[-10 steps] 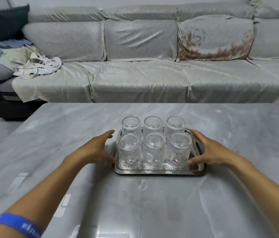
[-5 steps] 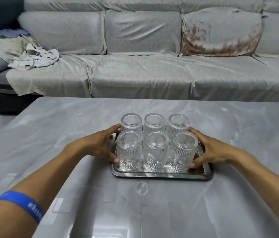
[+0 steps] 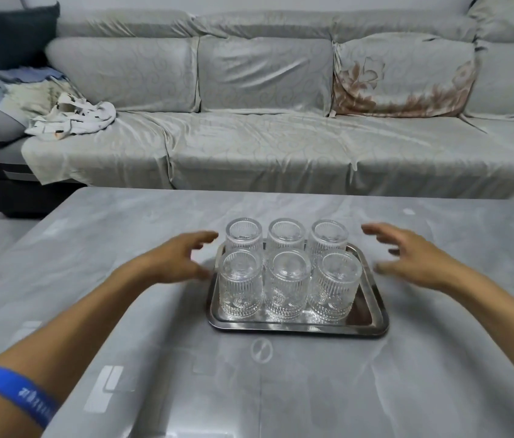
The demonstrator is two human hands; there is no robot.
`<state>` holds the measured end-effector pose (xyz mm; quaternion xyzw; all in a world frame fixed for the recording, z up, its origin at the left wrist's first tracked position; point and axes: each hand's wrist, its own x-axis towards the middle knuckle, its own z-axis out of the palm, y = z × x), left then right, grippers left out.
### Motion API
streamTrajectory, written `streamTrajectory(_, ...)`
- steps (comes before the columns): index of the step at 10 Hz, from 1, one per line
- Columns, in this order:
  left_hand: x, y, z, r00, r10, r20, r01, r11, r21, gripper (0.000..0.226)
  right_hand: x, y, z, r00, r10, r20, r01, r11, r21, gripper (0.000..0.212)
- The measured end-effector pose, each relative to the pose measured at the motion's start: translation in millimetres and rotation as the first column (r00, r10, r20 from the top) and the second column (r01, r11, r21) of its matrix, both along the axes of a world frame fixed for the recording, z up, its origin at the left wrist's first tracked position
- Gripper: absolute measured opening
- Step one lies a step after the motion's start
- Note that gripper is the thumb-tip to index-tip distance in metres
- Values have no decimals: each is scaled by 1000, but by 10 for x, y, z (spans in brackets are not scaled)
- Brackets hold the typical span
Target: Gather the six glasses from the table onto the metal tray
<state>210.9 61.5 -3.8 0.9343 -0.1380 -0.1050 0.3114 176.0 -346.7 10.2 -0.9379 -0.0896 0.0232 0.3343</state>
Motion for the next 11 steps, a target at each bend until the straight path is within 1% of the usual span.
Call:
streamTrajectory(1,55,-186,449,981,-59,185,75,994,-80,66,47,443,412,968,60,244,-71,997,35,50)
streamTrajectory(2,103,-367,610,965,-225,133,201,964,173,75,129,838,488,956,255,146,-225,955,-193,66)
streamTrajectory(3,145,-489,587,970,-244,-18,229,879,418,79,250,1132,373,955,287,-69,-289,861,-418,75)
streamTrajectory(4,175,-490,555,971,-239,6,216,889,404,74,321,1137,316,963,268,-31,-260,892,-369,62)
streamTrajectory(6,149,-474,523,971,-237,35,206,899,386,70,278,1087,268,963,269,3,-257,926,-276,59)
streamTrajectory(7,91,-467,505,972,-233,32,207,909,361,70,216,751,272,986,149,70,-139,983,-121,56)
streamTrajectory(8,74,-459,511,973,-227,33,202,918,341,69,169,445,266,995,97,31,-93,989,-115,56)
streamTrajectory(9,77,-471,515,973,-228,42,201,918,341,68,140,211,162,994,109,-24,-112,985,-133,53)
streamTrajectory(10,63,-474,523,978,-209,28,188,925,331,68,153,223,120,993,121,12,-118,985,-126,47)
streamTrajectory(11,45,-480,534,977,-212,29,191,926,325,68,132,240,123,992,120,30,-116,986,-124,47)
